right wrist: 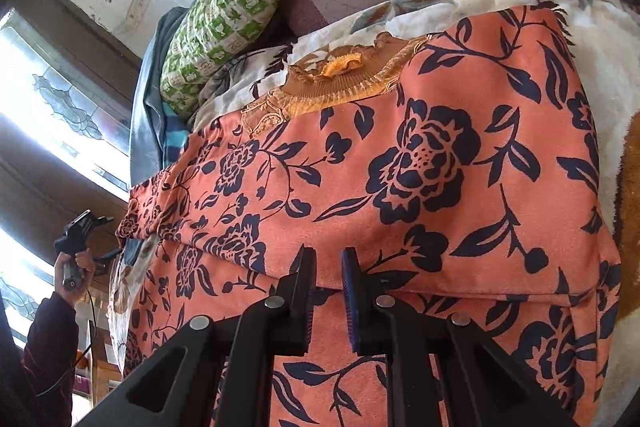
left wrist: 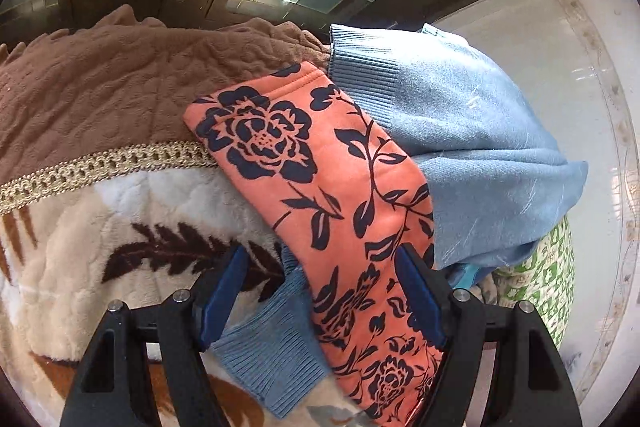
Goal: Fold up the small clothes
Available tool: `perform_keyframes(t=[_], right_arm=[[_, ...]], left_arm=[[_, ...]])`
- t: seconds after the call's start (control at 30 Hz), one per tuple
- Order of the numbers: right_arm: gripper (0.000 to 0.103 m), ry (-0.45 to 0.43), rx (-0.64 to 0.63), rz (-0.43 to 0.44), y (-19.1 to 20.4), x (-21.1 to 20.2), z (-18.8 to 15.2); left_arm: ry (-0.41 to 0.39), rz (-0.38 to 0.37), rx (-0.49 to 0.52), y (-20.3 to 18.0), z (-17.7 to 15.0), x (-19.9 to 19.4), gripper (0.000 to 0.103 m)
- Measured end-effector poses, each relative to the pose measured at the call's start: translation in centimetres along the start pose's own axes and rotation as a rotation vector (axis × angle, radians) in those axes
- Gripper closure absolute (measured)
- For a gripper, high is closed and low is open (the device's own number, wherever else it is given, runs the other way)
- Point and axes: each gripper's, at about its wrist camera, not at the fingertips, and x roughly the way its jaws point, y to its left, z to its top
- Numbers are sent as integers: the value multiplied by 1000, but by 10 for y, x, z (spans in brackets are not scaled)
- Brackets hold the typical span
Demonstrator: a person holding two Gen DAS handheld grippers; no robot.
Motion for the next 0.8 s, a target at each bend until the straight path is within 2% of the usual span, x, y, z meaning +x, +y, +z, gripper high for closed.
perform_keyframes(t=[0.07,0.1,0.17,0.2,0.27,0.3,0.33,0.4,0.5,0.6,0.7,0.8], right_arm=[[88,1,1,-4,0,1,-2],[88,1,1,-10,0,2,-2],[88,-4,-3,-15,0,4,-3],[88,-9,-3,-18,-1,5,-3],[88,-12,-2,-22,-1,8,-4],[88,-14,-3,-24,-1,8,-4],[88,-20,-5,-25,-1,8,-5],[88,-28,-8,-27,0,6,-5],[88,-33,6,-17,0,5,-4],[88,-41,12,-6,1,0,-3],[88,-67,15,13,3,-8,0],[88,-98,35,33,3,-21,5]], left_arm=[[-2,-19,-9,-3,4,9,28],[-6,-25,-7,-4,5,14,34],[-16,10,22,-9,7,21,66],[-29,37,42,-11,7,22,72],[-49,90,88,-16,8,26,90],[-59,97,106,-18,8,24,92],[-76,82,118,-21,7,20,98],[-114,39,170,-34,3,4,98],[-169,1,317,-67,-10,-23,98],[-196,-56,410,-97,-28,-54,98],[-213,-111,509,-128,-55,-79,98],[-204,-150,637,-161,-98,-99,98]])
